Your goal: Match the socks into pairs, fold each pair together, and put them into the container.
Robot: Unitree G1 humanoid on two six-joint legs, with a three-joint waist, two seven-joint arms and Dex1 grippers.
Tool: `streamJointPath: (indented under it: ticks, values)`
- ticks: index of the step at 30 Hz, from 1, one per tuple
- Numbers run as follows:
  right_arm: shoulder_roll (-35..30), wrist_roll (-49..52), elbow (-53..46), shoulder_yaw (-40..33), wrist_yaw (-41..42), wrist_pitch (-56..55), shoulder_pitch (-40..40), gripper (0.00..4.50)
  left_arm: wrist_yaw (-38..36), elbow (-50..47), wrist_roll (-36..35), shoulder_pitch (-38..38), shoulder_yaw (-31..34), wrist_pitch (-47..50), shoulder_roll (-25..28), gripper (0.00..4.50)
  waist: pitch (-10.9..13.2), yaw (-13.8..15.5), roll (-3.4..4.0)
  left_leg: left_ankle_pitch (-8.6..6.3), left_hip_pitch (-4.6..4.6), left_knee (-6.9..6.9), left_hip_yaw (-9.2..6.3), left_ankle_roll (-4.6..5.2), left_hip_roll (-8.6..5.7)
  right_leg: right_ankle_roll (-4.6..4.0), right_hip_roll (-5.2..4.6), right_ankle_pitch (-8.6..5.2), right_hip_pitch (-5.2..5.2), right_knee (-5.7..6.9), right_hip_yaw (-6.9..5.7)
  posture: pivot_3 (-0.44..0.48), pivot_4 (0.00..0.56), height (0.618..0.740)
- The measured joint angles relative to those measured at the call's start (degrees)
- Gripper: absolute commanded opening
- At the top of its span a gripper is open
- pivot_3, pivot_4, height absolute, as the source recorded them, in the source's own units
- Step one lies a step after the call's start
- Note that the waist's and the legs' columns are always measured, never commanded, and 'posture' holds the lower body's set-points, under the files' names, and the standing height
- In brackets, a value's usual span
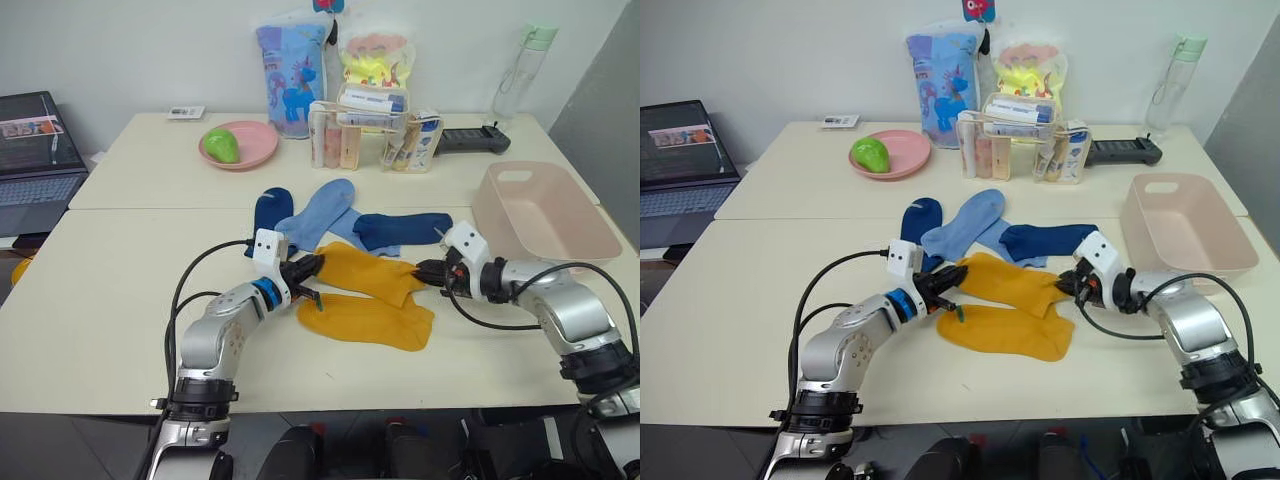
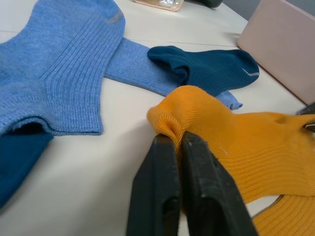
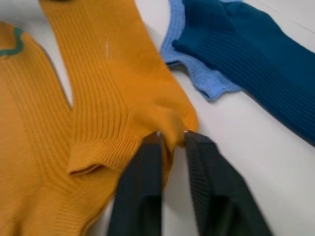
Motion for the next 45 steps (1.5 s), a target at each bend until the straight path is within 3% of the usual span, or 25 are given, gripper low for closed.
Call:
streamJointPath:
  ticks: [2,7,11,14,17,25,28,31,36,39,40,45]
  values:
    - [-0.13,-0.87,0.02,-0.16,-0.04,-1.79,-0.10,2.42,-0.17,1.40,-0.18,-0.62,0.09,-0.95,0.37,1.66,0.00,0.00,0.00,0.00,0.01,0.00,-0.01,0.00,0.00,0.00,0.00,0.00,0.00,0.00,0.00,0.000,0.150,0.740]
    - [-0.86,0.50,-7.37,-5.31,-0.07,-2.97,2.30,2.44,-3.82,4.38,-0.04,-3.58,2.06,-4.86,7.53,3.31,0.00,-0.10,0.00,0.00,0.00,-0.05,-0.01,-0.01,0.02,0.00,0.01,0.00,-0.03,0.00,0.00,0.000,0.150,0.740]
    - [-3.44,-0.45,-15.45,-3.14,1.99,-4.07,8.34,2.44,-13.66,9.09,5.11,-4.19,-0.74,-17.62,16.94,4.46,-0.01,-0.04,0.02,0.00,0.01,-0.08,-0.02,-0.01,0.00,0.00,0.00,0.00,-0.01,-0.06,0.00,0.000,0.150,0.740]
    - [-3.38,-4.22,-15.72,1.12,2.10,-6.57,10.26,2.44,-21.73,15.95,11.19,-5.46,-6.56,-32.30,21.07,4.46,-0.01,0.03,0.02,-0.01,0.03,-0.04,-0.02,0.00,-0.03,-0.02,-0.04,0.02,0.01,-0.05,0.01,0.000,0.150,0.740]
    - [-3.14,-7.56,-14.90,3.97,2.16,-9.20,10.41,2.44,-26.31,22.55,15.11,-7.61,-10.83,-42.36,21.28,4.46,-0.01,0.08,0.02,-0.01,-0.01,-0.04,-0.04,0.00,-0.04,-0.02,-0.04,0.01,-0.02,-0.06,0.00,0.000,0.150,0.740]
    - [-1.95,-12.83,-10.26,7.25,2.61,-12.65,9.08,2.44,-25.50,36.15,24.07,-15.41,-15.74,-58.07,19.38,4.46,-0.01,-0.07,0.02,-0.01,-0.03,-0.05,-0.03,0.01,-0.03,-0.01,-0.02,0.01,-0.09,-0.01,0.00,0.000,0.150,0.740]
    - [-1.37,-13.76,-8.83,7.37,2.87,-13.47,7.70,2.44,-24.89,39.13,26.13,-17.38,-16.87,-61.71,18.90,3.86,-0.01,-0.09,0.02,0.00,-0.02,-0.05,-0.03,0.01,-0.03,-0.01,-0.01,0.01,-0.09,0.01,0.00,0.000,0.150,0.740]
    - [-0.55,-14.60,-7.57,7.39,3.20,-14.36,7.24,1.76,-25.02,41.26,26.80,-17.97,-17.24,-63.83,18.48,2.86,-0.01,-0.11,0.02,0.00,-0.02,-0.04,-0.03,0.01,-0.03,-0.01,-0.01,0.01,-0.09,0.02,0.00,0.000,0.150,0.740]
    - [-0.02,-15.10,-6.76,7.33,3.81,-14.68,6.98,0.04,-26.20,42.61,26.91,-18.14,-17.80,-64.86,18.05,1.24,-0.01,-0.14,0.02,0.00,-0.02,-0.02,-0.03,0.02,-0.03,-0.01,-0.01,0.01,-0.09,0.05,0.00,0.000,0.150,0.740]
    - [0.42,-15.00,-6.53,7.07,3.91,-14.63,6.85,0.00,-26.76,43.37,26.84,-18.18,-17.81,-64.71,17.82,0.24,-0.01,-0.16,0.02,0.00,-0.02,-0.02,-0.03,0.02,-0.03,-0.01,-0.01,0.01,-0.10,0.06,0.00,0.000,0.150,0.740]
    - [0.51,-14.93,-6.47,7.03,3.93,-14.61,6.78,0.00,-27.10,43.48,26.84,-18.18,-17.80,-64.65,17.78,0.03,-0.01,-0.16,0.02,0.00,-0.02,-0.02,-0.03,0.02,-0.03,-0.01,-0.01,0.01,-0.10,0.06,0.00,0.000,0.150,0.740]
    - [1.51,-13.26,-6.43,5.17,3.85,-14.29,6.21,0.00,-27.40,44.28,26.35,-18.45,-17.66,-64.51,17.39,0.03,-0.01,-0.16,0.02,0.00,-0.03,-0.02,-0.03,0.02,-0.04,-0.01,-0.01,0.01,-0.10,0.06,0.00,0.000,0.150,0.740]
